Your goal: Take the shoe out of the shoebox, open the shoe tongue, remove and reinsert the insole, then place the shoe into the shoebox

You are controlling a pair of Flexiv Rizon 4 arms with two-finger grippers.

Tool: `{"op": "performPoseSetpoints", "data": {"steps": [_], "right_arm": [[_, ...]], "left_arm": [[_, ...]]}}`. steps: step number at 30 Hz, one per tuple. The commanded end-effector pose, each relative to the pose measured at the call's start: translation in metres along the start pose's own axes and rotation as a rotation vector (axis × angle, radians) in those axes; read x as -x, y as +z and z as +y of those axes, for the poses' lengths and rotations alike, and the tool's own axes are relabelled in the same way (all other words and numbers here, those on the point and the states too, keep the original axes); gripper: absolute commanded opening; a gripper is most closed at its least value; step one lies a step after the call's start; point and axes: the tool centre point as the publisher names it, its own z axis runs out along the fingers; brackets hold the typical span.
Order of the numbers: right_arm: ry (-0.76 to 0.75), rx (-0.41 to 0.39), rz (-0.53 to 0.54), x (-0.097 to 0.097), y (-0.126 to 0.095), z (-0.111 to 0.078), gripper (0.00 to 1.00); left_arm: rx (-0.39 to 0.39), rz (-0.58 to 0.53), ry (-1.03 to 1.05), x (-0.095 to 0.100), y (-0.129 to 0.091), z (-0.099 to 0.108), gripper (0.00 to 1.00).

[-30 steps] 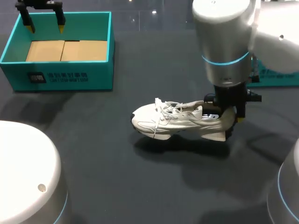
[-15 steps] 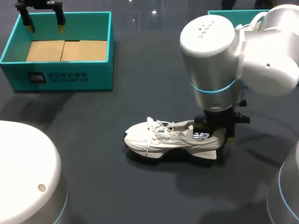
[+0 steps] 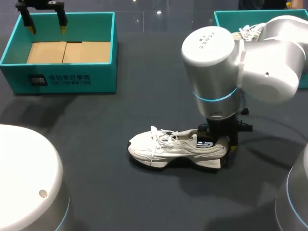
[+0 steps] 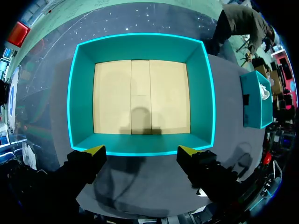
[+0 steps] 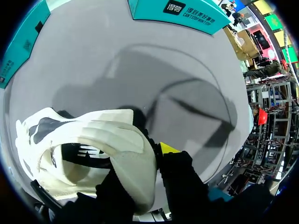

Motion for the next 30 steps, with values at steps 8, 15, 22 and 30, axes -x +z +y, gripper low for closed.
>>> {"op": "performPoseSetpoints", "data": {"steps": [8, 15, 22, 30], "right_arm": [[-0.027, -0.002, -0.034, -0.02, 0.003, 0.005, 0.0], [-0.034, -0.015, -0.026, -0.027, 0.009, 0.003, 0.0], [-0.028, -0.018, -0.006, -0.032, 0.012, 0.002, 0.0], [-0.043, -0.015, -0.001, -0.034, 0.018, 0.005, 0.0]], "left_arm": [[0.0, -0.001, 0.0, 0.0, 0.0, 0.0, 1.0], [0.0, -0.001, 0.0, 0.0, 0.0, 0.0, 1.0], [0.0, -0.001, 0.0, 0.0, 0.0, 0.0, 1.0], [0.0, -0.001, 0.0, 0.0, 0.0, 0.0, 1.0]]}}
